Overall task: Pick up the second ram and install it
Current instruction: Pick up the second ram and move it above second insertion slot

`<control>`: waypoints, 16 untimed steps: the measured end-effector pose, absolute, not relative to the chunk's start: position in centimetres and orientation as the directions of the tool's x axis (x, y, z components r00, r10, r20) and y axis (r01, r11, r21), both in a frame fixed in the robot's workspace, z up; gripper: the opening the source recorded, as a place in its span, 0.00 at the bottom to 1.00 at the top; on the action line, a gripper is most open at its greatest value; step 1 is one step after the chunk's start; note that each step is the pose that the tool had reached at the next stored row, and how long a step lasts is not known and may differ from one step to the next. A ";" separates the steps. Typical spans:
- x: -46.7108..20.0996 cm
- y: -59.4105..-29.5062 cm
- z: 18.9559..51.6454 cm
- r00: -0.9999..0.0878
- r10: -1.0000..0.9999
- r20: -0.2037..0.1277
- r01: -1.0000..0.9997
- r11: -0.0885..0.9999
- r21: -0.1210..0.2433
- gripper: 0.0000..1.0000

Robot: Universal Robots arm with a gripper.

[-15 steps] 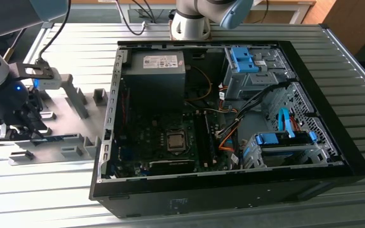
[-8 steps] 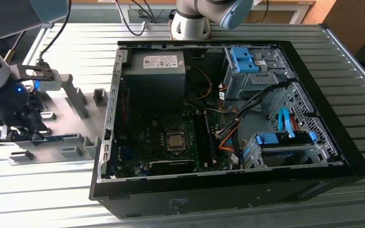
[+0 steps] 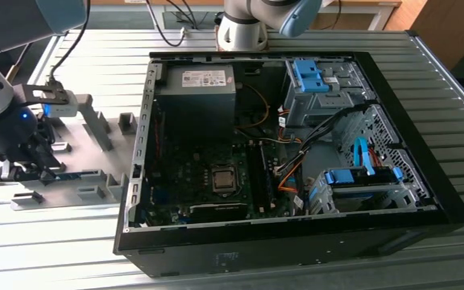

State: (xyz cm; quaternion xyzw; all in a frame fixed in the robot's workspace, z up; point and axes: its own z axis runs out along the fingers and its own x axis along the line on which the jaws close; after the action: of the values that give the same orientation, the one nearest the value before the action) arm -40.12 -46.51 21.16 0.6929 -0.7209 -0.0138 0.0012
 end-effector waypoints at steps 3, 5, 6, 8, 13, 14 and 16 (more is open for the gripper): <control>-40.1 -46.5 20.9 -0.040 -0.999 -0.017 -0.999 0.039 0.022 0.31; -40.1 -46.5 20.8 -0.040 -0.999 -0.017 -0.999 0.039 0.022 0.31; -40.1 -46.5 20.8 -0.040 -0.999 -0.017 -0.999 0.039 0.022 0.31; -40.1 -46.5 20.8 -0.040 -0.999 -0.017 -0.999 0.039 0.022 0.31; -40.1 -46.5 20.7 -0.035 -0.999 -0.017 -0.999 0.035 0.022 0.31; -40.1 -46.5 20.6 -0.032 -0.999 -0.017 -0.999 0.032 0.022 0.31; -40.1 -46.5 20.5 -0.029 -0.999 -0.017 -0.999 0.029 0.022 0.31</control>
State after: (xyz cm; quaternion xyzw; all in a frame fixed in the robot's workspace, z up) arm -40.12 -46.50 20.48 0.6967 -0.7172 -0.0138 0.0013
